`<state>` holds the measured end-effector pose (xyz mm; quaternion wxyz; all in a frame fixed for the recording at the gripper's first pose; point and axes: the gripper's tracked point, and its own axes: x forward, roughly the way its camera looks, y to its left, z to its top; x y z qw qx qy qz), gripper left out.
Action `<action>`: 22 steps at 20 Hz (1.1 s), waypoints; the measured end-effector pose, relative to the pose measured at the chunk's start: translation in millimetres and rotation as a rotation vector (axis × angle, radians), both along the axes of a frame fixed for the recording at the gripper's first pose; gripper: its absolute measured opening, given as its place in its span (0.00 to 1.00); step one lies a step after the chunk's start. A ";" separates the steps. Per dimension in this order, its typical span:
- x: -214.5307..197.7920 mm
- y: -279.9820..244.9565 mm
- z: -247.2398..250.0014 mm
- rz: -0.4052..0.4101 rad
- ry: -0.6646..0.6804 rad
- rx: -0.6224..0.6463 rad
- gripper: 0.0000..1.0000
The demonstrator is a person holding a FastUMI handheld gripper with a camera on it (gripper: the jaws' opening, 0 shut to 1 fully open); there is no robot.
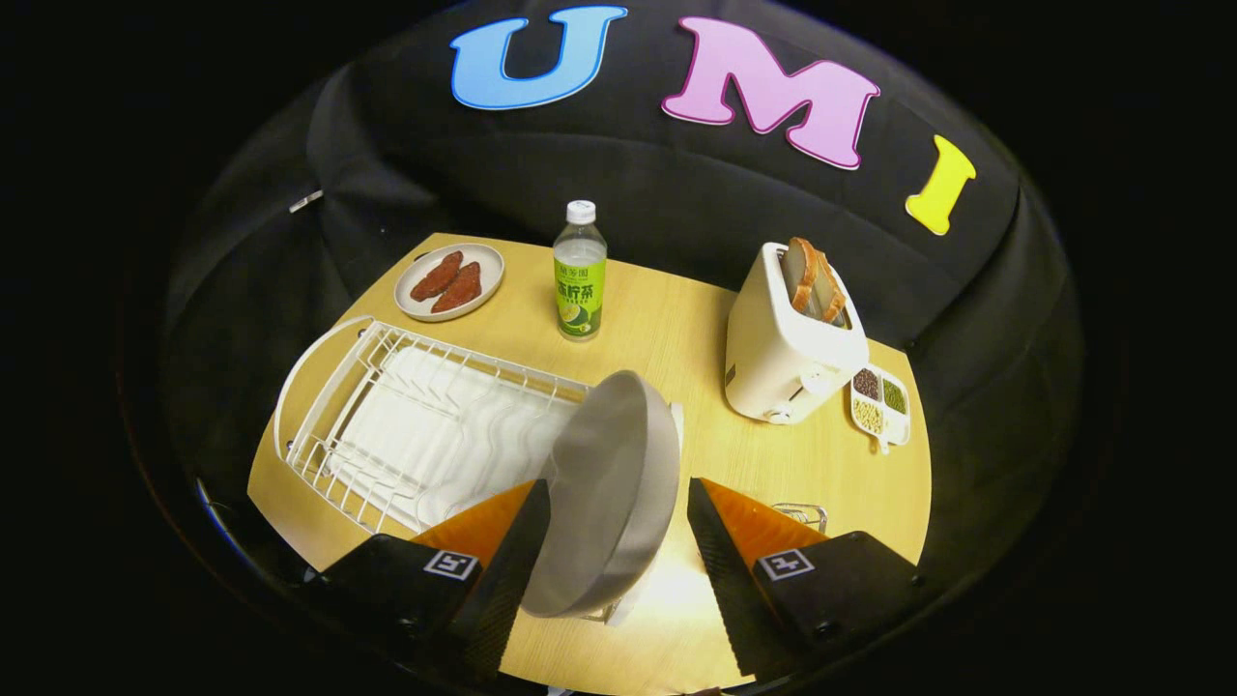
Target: Take the plate from the dish rack, then take the spoon from the basket and place it into the plate.
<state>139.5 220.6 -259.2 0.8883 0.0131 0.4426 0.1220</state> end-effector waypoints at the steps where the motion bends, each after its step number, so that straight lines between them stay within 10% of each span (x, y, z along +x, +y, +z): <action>1: 1.9 1.9 -2.4 0.000 0.003 -0.003 0.82; 8: 3.6 -17.3 -12.0 -0.048 0.065 -0.150 0.30; 22: 22.0 -19.5 26.1 -0.030 -0.033 -0.293 0.20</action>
